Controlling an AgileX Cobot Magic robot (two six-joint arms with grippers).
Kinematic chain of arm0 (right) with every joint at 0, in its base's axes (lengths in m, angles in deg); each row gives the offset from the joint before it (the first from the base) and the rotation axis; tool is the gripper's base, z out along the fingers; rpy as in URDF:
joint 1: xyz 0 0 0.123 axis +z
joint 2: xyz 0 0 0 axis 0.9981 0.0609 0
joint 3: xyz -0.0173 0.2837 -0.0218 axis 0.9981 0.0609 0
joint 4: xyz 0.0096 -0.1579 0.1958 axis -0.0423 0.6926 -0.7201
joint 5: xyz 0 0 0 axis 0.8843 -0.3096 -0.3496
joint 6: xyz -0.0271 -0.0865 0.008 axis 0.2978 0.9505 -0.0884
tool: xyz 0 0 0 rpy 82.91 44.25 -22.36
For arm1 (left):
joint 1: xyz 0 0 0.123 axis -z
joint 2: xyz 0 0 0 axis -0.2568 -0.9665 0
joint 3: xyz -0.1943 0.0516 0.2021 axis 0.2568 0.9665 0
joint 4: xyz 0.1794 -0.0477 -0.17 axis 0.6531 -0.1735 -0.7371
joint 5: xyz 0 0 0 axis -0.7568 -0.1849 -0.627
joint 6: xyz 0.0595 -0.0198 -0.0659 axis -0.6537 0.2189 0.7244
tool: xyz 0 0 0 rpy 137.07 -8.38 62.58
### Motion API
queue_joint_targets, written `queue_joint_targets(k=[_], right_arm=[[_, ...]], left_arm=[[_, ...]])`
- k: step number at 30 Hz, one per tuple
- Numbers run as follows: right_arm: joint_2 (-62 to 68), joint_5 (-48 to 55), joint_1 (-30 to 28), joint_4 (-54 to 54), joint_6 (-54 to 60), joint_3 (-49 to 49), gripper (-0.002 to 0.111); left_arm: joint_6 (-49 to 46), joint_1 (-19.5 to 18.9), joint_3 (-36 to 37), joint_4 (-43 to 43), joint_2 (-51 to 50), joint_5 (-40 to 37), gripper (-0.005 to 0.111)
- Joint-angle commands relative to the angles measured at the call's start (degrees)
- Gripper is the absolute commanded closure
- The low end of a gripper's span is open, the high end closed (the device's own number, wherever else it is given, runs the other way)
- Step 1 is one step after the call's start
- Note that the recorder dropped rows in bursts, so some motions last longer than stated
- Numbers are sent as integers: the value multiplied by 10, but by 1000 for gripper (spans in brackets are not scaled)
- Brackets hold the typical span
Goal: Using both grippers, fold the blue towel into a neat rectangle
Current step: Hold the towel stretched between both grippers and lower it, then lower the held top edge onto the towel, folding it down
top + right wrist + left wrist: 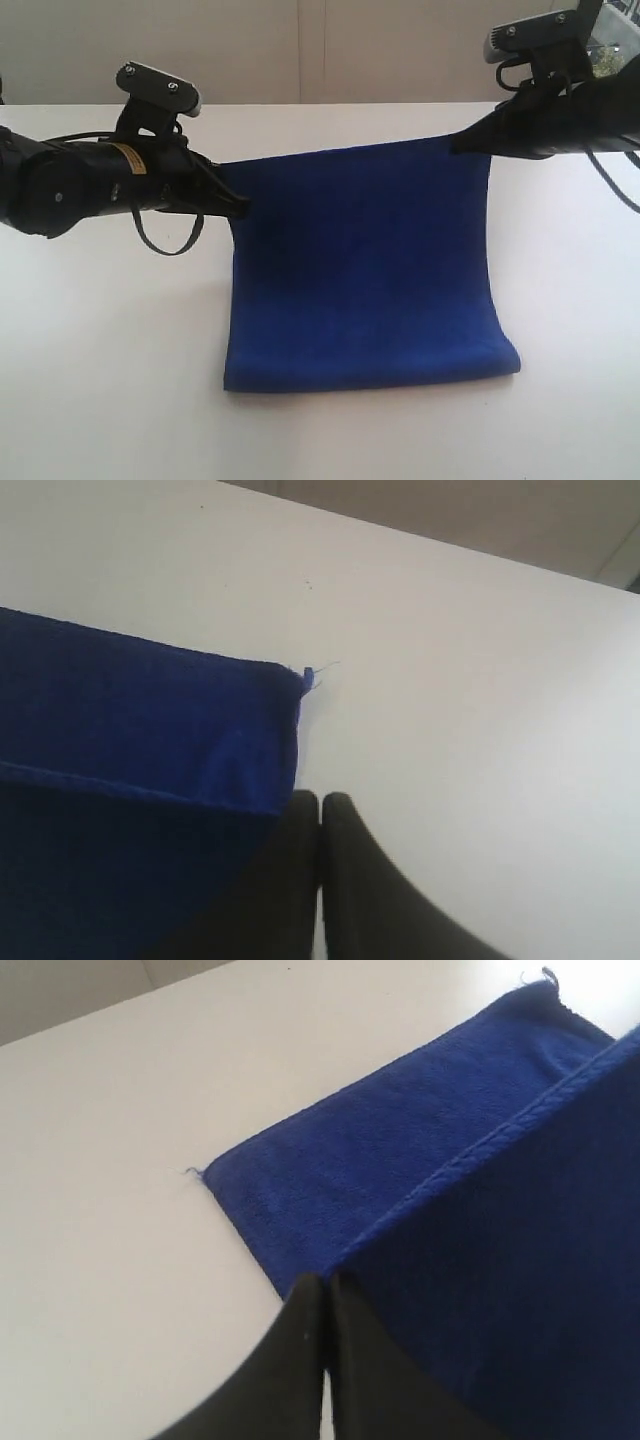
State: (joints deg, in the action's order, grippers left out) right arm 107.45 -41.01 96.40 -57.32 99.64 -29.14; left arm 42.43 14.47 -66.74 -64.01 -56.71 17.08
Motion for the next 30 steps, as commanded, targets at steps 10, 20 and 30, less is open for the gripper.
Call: queue_joint_targets(k=[10, 20, 30], right_arm=[[49, -28, -1, -2, -5, -67, 108], [54, -41, -1, -2, -5, -89, 108], [102, -77, -1, -2, -5, -93, 108]], left_arm=[[-17, -6, -106, -3, -6, -62, 107], [-28, -11, -132, -3, -32, -56, 107], [-10, -37, -132, -4, -93, -8, 107]])
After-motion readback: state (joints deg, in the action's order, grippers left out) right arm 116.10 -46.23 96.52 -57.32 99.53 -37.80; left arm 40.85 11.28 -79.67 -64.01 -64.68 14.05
